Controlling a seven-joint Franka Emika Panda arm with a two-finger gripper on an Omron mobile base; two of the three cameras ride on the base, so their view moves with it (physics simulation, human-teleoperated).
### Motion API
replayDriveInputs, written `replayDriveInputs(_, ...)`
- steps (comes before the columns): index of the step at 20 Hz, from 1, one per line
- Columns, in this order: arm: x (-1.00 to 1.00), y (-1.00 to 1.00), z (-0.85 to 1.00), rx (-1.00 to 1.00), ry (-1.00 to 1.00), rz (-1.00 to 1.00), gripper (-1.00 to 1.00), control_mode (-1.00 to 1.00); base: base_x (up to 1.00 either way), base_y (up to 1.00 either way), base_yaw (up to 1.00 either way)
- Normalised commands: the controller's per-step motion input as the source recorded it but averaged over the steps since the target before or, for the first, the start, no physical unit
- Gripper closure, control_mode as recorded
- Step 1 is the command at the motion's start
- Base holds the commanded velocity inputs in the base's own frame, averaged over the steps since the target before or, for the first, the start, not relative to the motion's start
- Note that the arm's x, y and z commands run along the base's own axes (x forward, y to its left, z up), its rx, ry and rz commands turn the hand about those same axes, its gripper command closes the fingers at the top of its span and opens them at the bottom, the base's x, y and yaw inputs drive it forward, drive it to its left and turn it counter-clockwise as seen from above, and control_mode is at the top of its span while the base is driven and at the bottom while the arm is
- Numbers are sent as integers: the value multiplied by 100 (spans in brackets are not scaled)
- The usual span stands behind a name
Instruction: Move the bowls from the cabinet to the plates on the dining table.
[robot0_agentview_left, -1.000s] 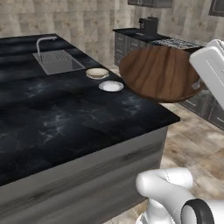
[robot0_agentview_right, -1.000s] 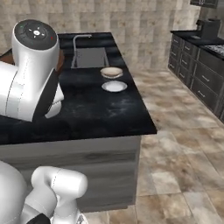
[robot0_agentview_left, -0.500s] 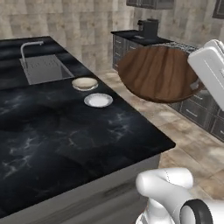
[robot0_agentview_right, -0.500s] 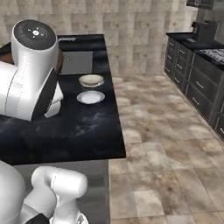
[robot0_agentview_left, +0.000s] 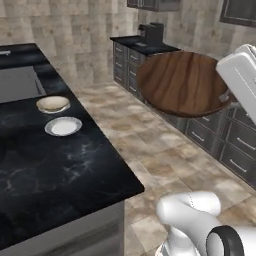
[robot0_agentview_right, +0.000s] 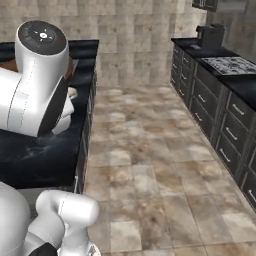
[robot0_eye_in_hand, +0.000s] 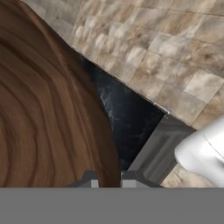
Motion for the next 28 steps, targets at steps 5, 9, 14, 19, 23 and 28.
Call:
replayDriveInputs(5, 0, 0, 0, 0, 0, 0, 100, 100, 23, -68, 22)
replayDriveInputs(9, 0, 0, 0, 0, 0, 0, 100, 100, 12, -24, 42)
replayDriveInputs(14, 0, 0, 0, 0, 0, 0, 100, 100, 1, 0, 50)
replayDriveInputs(19, 0, 0, 0, 0, 0, 0, 100, 100, 0, 0, 50)
replayDriveInputs(23, 0, 0, 0, 0, 0, 0, 100, 100, 0, 0, 50)
replayDriveInputs(28, 0, 0, 0, 0, 0, 0, 100, 100, 0, 0, 50)
